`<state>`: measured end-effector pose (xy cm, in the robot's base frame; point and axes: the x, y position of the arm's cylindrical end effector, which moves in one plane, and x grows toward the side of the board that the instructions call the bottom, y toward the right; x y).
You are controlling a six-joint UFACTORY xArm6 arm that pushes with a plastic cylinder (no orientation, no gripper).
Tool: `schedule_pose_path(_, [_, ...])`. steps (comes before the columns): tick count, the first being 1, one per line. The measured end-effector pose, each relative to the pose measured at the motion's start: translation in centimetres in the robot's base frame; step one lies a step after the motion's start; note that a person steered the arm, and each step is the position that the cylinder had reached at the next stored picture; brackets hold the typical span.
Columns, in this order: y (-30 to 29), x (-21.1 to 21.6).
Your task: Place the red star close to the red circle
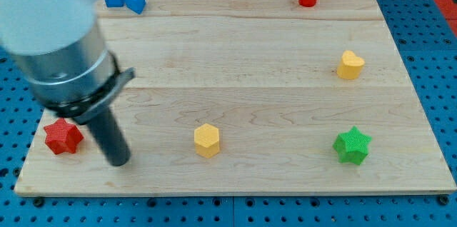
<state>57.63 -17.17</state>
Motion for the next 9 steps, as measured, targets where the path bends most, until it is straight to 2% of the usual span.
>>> schedule_pose_path(1, [-5.4, 0.4])
schedule_pose_path(3, [-12.6, -3.0])
schedule_pose_path(6, [-4.8, -3.9])
schedule_pose_path(7, [-4.9, -1.9])
schedule_pose_path(8, [-1.8, -1.9])
schedule_pose_path(9, [1.9, -4.3])
